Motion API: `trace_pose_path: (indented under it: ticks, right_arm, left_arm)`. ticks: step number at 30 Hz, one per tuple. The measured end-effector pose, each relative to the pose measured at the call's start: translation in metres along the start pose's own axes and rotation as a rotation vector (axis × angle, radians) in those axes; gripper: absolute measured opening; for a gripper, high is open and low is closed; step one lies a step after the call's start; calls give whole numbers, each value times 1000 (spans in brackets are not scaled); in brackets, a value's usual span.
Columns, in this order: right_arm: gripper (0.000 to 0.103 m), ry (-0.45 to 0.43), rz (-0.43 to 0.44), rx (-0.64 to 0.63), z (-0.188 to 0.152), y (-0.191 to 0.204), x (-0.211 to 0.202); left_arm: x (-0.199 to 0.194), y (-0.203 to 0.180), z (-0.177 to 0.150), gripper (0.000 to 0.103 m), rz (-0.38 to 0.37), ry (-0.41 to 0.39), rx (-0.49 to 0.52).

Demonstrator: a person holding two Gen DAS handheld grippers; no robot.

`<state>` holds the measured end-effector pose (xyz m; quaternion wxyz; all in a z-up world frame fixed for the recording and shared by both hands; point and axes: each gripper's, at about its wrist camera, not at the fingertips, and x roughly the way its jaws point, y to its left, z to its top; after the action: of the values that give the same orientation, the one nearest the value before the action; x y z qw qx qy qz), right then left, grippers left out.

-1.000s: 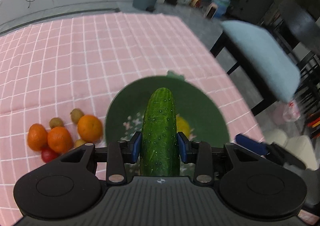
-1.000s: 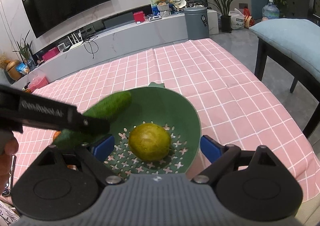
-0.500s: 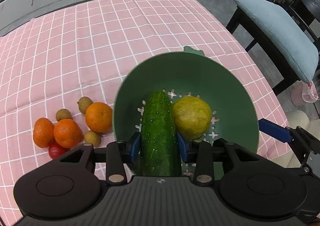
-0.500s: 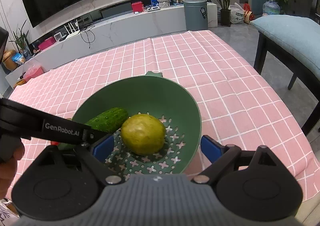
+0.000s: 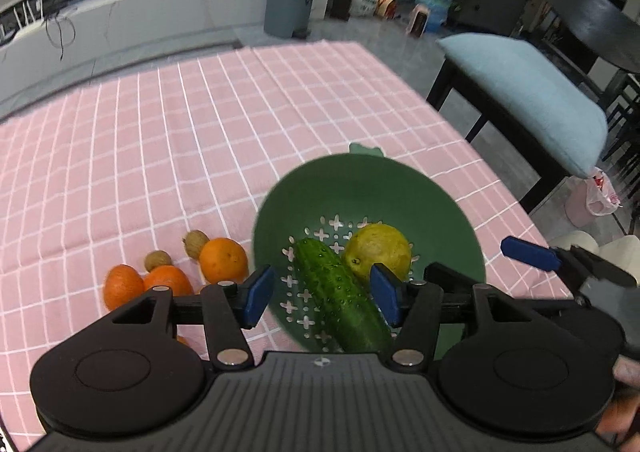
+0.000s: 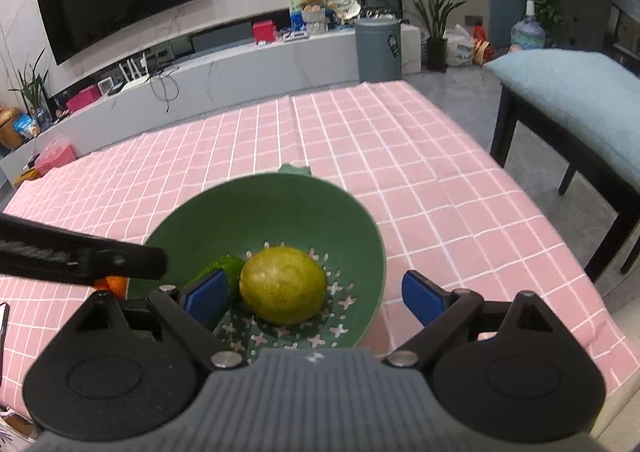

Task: Organize fruits
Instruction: 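Lift the cucumber with the left gripper and lower it into the colander, then withdraw both grippers from the colander toward the remaining oranges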

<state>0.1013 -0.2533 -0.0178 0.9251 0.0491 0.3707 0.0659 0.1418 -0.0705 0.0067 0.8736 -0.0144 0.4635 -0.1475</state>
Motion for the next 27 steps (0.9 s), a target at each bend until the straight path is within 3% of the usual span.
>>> trace_pose_path:
  ticks: [9, 14, 19, 27]
  right_arm:
    - [74, -69, -20, -21, -4, 28, -30]
    - [68, -116, 24, -70, -7, 60, -50]
    - [58, -117, 94, -136, -14, 99, -59]
    - [55, -44, 184, -266, -33, 154, -39]
  left_arm:
    - [-53, 31, -20, 66, 31, -116, 74]
    - [-74, 60, -32, 66, 42, -147, 98]
    - [-79, 87, -47, 66, 64, -125, 99]
    - [-71, 114, -70, 61, 52, -79, 83]
